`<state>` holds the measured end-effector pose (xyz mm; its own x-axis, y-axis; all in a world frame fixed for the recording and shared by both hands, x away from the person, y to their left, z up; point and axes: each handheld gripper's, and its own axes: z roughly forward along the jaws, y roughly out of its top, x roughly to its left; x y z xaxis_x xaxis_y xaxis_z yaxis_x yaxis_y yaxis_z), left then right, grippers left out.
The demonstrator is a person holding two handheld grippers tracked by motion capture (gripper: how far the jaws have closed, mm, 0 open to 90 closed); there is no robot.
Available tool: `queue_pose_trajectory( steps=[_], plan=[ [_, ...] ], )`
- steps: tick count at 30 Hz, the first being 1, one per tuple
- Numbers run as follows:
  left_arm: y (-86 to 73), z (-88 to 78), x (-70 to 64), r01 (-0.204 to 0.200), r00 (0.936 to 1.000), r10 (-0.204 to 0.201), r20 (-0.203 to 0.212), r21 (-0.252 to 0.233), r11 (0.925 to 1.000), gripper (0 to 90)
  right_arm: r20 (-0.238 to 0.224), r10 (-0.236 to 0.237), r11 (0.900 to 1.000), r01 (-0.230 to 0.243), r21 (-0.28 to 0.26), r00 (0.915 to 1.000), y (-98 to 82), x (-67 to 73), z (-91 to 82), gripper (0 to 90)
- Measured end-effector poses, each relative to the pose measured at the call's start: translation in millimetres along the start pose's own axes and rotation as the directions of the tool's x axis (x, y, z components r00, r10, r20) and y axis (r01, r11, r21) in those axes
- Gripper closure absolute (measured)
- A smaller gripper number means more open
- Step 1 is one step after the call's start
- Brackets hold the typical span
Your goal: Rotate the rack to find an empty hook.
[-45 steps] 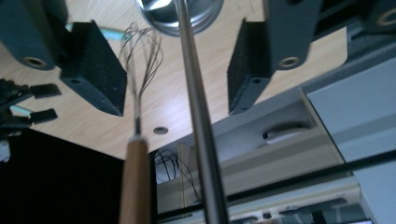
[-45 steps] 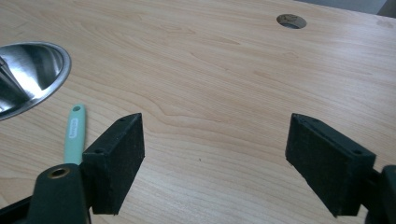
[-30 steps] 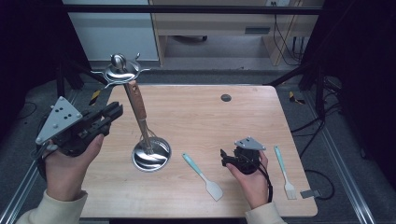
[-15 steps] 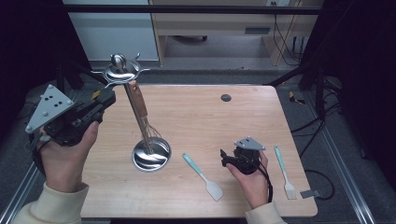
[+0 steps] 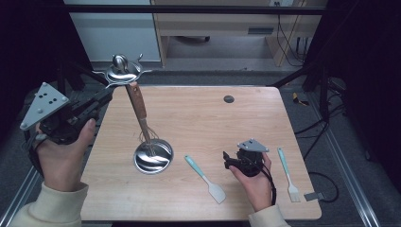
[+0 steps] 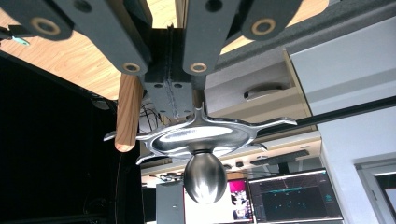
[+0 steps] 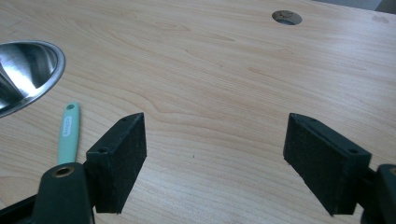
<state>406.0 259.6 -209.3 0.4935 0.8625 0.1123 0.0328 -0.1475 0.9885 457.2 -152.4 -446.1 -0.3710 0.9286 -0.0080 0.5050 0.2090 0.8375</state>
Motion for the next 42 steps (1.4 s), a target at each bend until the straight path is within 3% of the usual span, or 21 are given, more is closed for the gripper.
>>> queue_pose_trajectory(
  steps=[17, 24, 34, 42],
  plan=[
    [2.1, -1.0, 11.2, 0.034, 0.9994, -0.034, -0.005, -0.009, 0.9994, 90.0, -0.005, -0.007, 1.000, 0.007, 0.003, 1.0000, -0.3, -0.4, 0.5, 21.7],
    [0.5, 0.6, 24.0, 0.072, 0.9973, -0.072, -0.012, -0.007, 0.9974, 90.0, -0.004, -0.007, 1.000, 0.007, 0.005, 1.0000, -0.4, -0.3, 0.9, 21.7],
    [1.6, 9.0, 40.1, 0.072, 0.9971, -0.072, -0.026, 0.002, 0.9974, 90.0, -0.004, -0.012, 1.000, 0.012, 0.006, 0.9999, -0.3, 0.0, 1.3, 21.8],
    [4.0, 18.6, 52.1, 0.087, 0.9962, -0.087, 0.002, 0.017, 0.9960, 90.0, -0.006, -0.002, 1.000, 0.002, 0.010, 1.0000, -0.2, 1.1, 1.3, 21.8]
  ],
)
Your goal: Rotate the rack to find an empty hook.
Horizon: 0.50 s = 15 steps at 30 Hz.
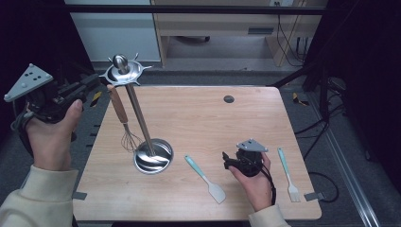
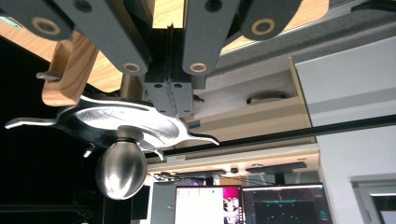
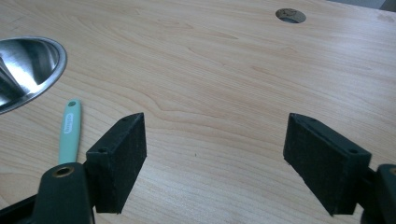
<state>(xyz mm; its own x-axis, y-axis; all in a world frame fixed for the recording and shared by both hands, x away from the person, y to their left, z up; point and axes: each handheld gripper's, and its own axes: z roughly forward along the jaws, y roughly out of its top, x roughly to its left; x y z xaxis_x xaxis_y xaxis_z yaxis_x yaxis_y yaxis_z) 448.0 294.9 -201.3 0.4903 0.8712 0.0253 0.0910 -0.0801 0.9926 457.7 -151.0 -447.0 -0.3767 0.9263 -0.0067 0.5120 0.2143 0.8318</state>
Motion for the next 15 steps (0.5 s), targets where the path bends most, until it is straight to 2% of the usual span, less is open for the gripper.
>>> queue_pose_trajectory(
  steps=[15],
  plan=[
    [2.7, 12.3, 14.8, 0.019, 0.9991, -0.019, 0.036, 0.014, 0.9997, 90.0, -0.002, -0.016, 1.000, 0.016, 0.001, 0.9999, -0.2, 0.4, 1.1, 21.9]
  ],
)
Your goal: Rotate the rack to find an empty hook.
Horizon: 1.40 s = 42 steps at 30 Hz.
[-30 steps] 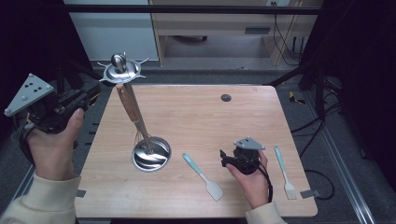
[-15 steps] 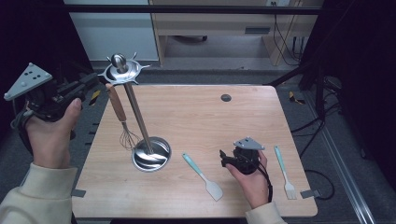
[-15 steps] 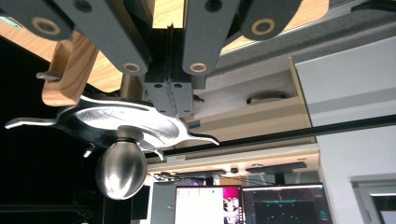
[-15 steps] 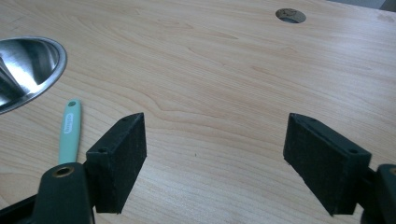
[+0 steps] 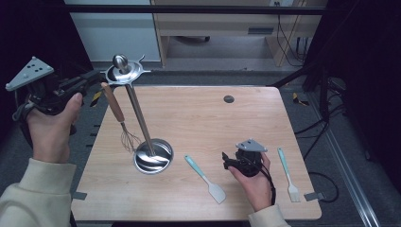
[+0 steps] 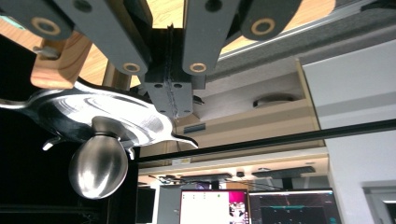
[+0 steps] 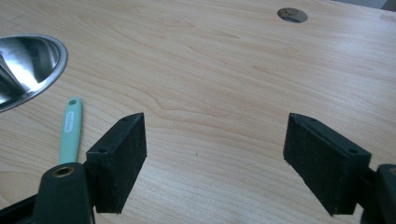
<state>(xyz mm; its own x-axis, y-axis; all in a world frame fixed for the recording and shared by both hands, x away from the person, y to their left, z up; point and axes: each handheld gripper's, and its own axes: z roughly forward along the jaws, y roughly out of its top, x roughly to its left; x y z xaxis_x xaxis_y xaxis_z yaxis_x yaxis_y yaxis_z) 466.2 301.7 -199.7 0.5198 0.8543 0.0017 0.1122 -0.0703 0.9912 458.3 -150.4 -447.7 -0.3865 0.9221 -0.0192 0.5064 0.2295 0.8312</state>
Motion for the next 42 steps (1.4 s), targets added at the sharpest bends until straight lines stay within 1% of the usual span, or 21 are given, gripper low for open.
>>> queue_pose_trajectory(
  steps=[2, 6, 11, 16, 17, 24, 26, 28, 31, 32, 33, 34, 35, 37, 38, 39, 42],
  plan=[
    [-0.3, 1.9, 2.2, 0.002, 1.0000, -0.002, 0.004, 0.003, 1.0000, 90.0, 0.000, 0.000, 1.000, 0.000, 0.000, 1.0000, 0.0, 0.0, 0.0, 21.9],
    [0.2, 5.8, 8.8, 0.021, 0.9996, -0.021, 0.018, 0.005, 0.9998, 90.0, 0.000, 0.005, 1.000, -0.005, 0.002, 1.0000, -0.3, -0.2, 0.1, 22.0],
    [1.2, 8.2, 12.5, 0.021, 0.9993, -0.021, 0.030, 0.010, 0.9997, 90.0, 0.000, 0.004, 1.000, -0.004, 0.004, 1.0000, -0.4, -0.1, 0.6, 21.9],
    [2.9, 12.5, 17.0, 0.029, 0.9984, -0.030, 0.048, 0.016, 0.9994, 90.0, 0.001, -0.002, 1.000, 0.002, 0.007, 1.0000, -0.5, 0.1, 1.3, 22.0],
    [3.2, 13.8, 19.2, 0.045, 0.9971, -0.046, 0.061, 0.017, 0.9989, 90.0, 0.002, -0.003, 1.000, 0.003, 0.006, 1.0000, -0.6, -0.1, 1.4, 22.0],
    [3.0, 14.3, 22.5, 0.046, 0.9966, -0.048, 0.067, 0.020, 0.9987, 90.0, 0.002, 0.000, 1.000, 0.000, 0.010, 1.0000, -0.8, -0.2, 2.1, 22.0],
    [2.9, 12.5, 22.0, 0.035, 0.9975, -0.036, 0.061, 0.021, 0.9992, 90.0, 0.001, -0.001, 1.000, 0.001, 0.010, 1.0000, -0.7, 0.1, 2.3, 22.0],
    [2.9, 8.1, 21.3, 0.030, 0.9982, -0.030, 0.052, 0.012, 0.9995, 90.0, 0.001, 0.000, 1.000, 0.000, 0.008, 1.0000, -0.7, 0.0, 1.9, 22.0],
    [1.5, -1.8, 20.0, 0.017, 0.9997, -0.017, 0.018, 0.007, 0.9998, 90.0, 0.004, 0.001, 1.000, -0.001, 0.007, 1.0000, -0.9, -0.8, 1.4, 21.9],
    [-1.2, -8.1, 19.1, 0.003, 1.0000, -0.003, -0.006, 0.010, 0.9999, 90.0, 0.006, 0.002, 1.000, -0.002, 0.008, 1.0000, -1.0, -1.4, 1.3, 22.0],
    [-1.2, -8.1, 19.1, 0.003, 1.0000, -0.003, -0.006, 0.010, 0.9999, 90.0, 0.006, 0.002, 1.000, -0.002, 0.008, 1.0000, -1.0, -1.4, 1.3, 22.0],
    [-6.9, -15.7, 18.1, -0.013, 0.9992, 0.013, -0.037, 0.017, 0.9998, 90.0, 0.009, 0.005, 1.000, -0.006, 0.007, 0.9999, -1.1, -1.7, 0.9, 21.9],
    [-6.9, -15.7, 18.1, -0.013, 0.9992, 0.013, -0.037, 0.017, 0.9998, 90.0, 0.009, 0.005, 1.000, -0.005, 0.007, 0.9999, -1.1, -1.9, 0.8, 21.9],
    [-14.3, -21.4, 17.0, -0.025, 0.9979, 0.026, -0.059, 0.025, 0.9994, 90.0, 0.010, 0.005, 1.000, -0.005, 0.006, 0.9999, -1.2, -2.0, 0.7, 22.0],
    [-22.1, -25.1, 16.5, -0.033, 0.9967, 0.035, -0.073, 0.036, 0.9988, 89.9, 0.011, 0.006, 1.000, -0.006, 0.007, 0.9999, -1.4, -1.8, 0.9, 22.0],
    [-22.1, -25.1, 16.5, -0.033, 0.9967, 0.035, -0.073, 0.036, 0.9988, 89.5, 0.011, 0.006, 1.000, -0.006, 0.007, 0.9999, -1.4, -1.8, 0.9, 22.0],
    [-39.9, -29.0, 14.7, -0.046, 0.9945, 0.052, -0.091, 0.056, 0.9973, 88.5, 0.012, 0.004, 1.000, -0.004, 0.013, 0.9999, -1.5, -1.0, 1.6, 21.9]
  ],
)
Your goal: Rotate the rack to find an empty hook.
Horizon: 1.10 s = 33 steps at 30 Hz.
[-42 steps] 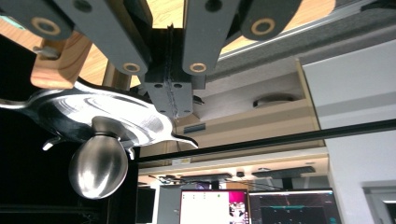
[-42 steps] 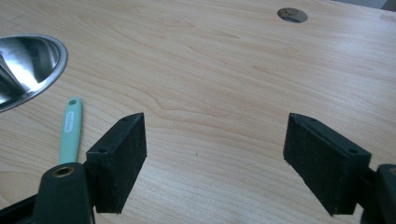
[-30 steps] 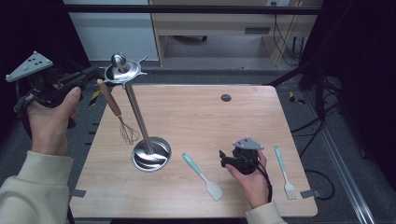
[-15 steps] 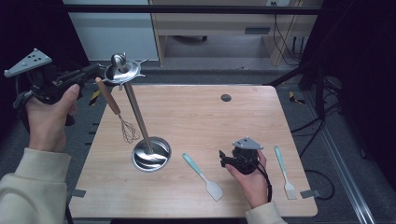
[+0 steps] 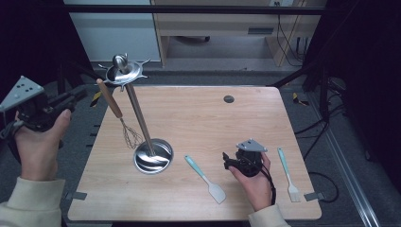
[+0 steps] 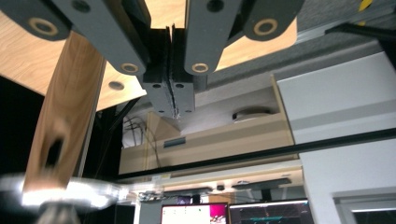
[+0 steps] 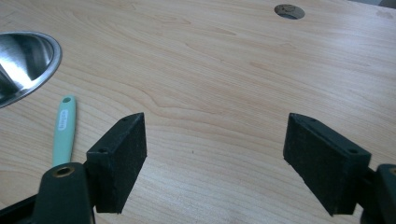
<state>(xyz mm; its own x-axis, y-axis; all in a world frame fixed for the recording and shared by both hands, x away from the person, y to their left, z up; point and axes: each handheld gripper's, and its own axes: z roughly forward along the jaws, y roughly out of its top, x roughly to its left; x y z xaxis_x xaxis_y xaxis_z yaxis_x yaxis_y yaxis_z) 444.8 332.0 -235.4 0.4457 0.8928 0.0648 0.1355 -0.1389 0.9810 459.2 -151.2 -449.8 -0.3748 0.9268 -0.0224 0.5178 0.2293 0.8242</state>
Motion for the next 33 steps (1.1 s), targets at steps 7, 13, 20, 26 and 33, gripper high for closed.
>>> queue_pose_trajectory(
  steps=[7, 13, 20, 26, 33],
  plan=[
    [-35.7, 3.0, -2.8, 0.009, 0.9999, -0.009, -0.005, 0.050, 0.9987, 84.6, 0.000, 0.005, 1.000, -0.005, 0.003, 1.0000, -0.5, -0.5, 0.3, 22.0],
    [-68.0, 10.1, -6.2, 0.015, 0.9996, -0.013, -0.026, 0.106, 0.9943, 58.6, -0.002, 0.004, 1.000, -0.004, 0.005, 1.0000, -0.6, 0.2, 0.4, 22.5],
    [-142.8, 25.2, -15.9, 0.064, 0.9959, -0.049, -0.077, 0.215, 0.9745, 13.1, -0.015, -0.012, 1.000, 0.012, 0.008, 0.9998, -1.0, 2.9, 2.5, 26.1],
    [-192.4, 28.9, -17.4, 0.110, 0.9931, -0.095, -0.068, 0.254, 0.9610, 8.3, -0.041, -0.032, 0.999, 0.033, 0.021, 0.9986, -0.5, 10.7, 5.2, 33.6],
    [-219.2, 30.1, -17.4, 0.126, 0.9919, -0.117, -0.049, 0.316, 0.9402, 5.9, -0.107, -0.076, 0.996, 0.081, 0.045, 0.9914, 0.9, 24.7, 11.3, 50.4]
  ],
)
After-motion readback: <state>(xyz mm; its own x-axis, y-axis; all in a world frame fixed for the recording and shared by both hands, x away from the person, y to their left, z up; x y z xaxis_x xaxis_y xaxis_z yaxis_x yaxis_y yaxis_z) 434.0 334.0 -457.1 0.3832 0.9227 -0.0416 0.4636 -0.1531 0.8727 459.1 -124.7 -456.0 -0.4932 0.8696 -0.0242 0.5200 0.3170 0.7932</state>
